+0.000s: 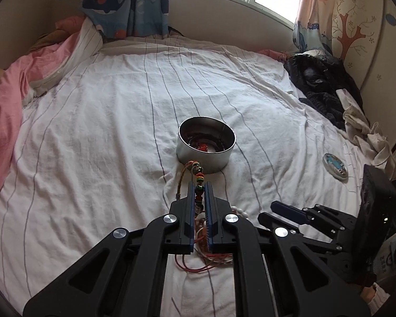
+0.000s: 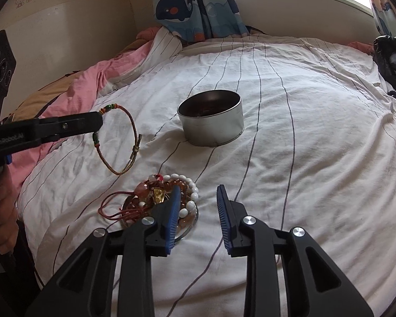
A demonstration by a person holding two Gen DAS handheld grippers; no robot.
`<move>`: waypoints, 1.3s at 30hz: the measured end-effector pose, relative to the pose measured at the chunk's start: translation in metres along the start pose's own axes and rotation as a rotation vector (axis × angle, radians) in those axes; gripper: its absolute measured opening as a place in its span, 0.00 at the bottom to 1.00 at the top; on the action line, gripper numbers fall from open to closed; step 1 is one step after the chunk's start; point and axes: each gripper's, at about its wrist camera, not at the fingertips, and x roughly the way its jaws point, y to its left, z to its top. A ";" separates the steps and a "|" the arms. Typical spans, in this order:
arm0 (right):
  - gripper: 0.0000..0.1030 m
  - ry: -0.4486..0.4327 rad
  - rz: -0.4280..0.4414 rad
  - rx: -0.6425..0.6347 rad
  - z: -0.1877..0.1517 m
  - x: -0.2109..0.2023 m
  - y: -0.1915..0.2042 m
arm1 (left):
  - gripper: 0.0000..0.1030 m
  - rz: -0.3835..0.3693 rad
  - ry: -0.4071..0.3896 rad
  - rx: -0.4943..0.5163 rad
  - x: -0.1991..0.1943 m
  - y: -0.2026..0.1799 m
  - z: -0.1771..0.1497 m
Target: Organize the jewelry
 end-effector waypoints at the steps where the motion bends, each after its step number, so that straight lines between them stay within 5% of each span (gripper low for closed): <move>1: 0.33 -0.003 0.004 -0.009 0.000 -0.001 0.003 | 0.06 -0.006 0.006 -0.007 0.001 0.002 0.000; 13: 0.34 0.015 0.086 -0.092 -0.003 0.004 0.028 | 0.06 -0.030 -0.008 -0.036 0.000 0.006 -0.002; 21: 0.34 0.055 0.065 -0.069 0.000 0.019 0.029 | 0.06 -0.032 -0.010 -0.042 0.000 0.007 -0.002; 25: 0.06 0.085 0.082 -0.038 0.001 0.028 0.023 | 0.06 -0.031 -0.011 -0.047 0.000 0.010 -0.002; 39: 0.05 -0.103 0.235 0.067 0.022 -0.020 0.007 | 0.06 -0.036 -0.016 -0.037 0.000 0.006 0.001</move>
